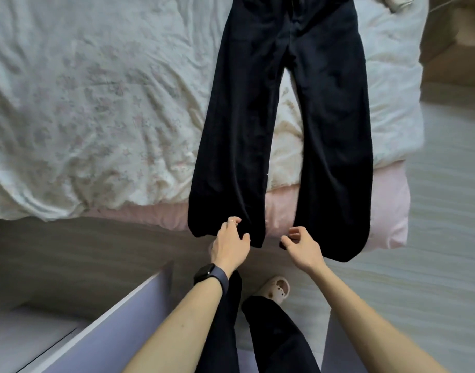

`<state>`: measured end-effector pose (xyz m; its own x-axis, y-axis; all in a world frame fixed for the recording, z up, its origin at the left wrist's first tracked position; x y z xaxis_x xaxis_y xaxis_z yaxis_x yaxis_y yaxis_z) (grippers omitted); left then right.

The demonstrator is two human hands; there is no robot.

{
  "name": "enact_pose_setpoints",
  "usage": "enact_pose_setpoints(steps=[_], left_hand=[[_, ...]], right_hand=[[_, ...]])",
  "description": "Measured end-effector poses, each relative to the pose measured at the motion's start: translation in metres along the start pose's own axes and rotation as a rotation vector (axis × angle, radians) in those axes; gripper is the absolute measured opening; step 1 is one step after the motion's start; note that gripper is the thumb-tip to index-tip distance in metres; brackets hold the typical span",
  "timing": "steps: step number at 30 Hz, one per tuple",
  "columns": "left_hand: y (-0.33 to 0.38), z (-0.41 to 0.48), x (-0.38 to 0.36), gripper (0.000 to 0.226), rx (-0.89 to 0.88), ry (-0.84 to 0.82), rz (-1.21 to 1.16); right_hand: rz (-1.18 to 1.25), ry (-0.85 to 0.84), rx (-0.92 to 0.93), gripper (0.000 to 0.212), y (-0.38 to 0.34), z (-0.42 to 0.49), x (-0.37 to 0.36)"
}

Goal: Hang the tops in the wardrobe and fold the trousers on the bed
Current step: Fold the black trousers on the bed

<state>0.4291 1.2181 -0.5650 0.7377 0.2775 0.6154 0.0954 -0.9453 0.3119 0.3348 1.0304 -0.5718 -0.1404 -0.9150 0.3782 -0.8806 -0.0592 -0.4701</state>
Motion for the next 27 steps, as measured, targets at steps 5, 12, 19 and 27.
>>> enact_pose_setpoints(steps=[5,12,19,27], left_hand=[[0.096,0.007,0.027,0.044,-0.183,0.027,0.050],[0.226,0.032,0.057,0.044,-0.330,0.089,0.166],[0.339,0.083,-0.001,0.041,-0.197,0.131,0.247],[0.390,0.128,-0.063,0.064,0.061,0.245,0.381]], right_hand=[[0.106,0.186,0.081,0.036,-0.053,0.006,0.094],[0.276,0.312,0.176,0.031,-0.128,0.046,0.222],[0.234,0.216,0.200,0.036,-0.165,0.157,0.306],[0.198,0.027,0.231,0.046,-0.187,0.267,0.316]])
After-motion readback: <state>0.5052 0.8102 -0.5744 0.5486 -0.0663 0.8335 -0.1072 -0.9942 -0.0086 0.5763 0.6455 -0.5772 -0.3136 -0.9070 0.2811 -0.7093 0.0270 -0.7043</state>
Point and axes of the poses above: each hand's wrist, its own z-axis towards the middle knuckle, its own x-axis out of the back of the hand, y = z × x, the point moved 5 cm from there along z, towards the middle knuckle, and after that the axes turned 13 degrees about z, right-handed, at the moved point
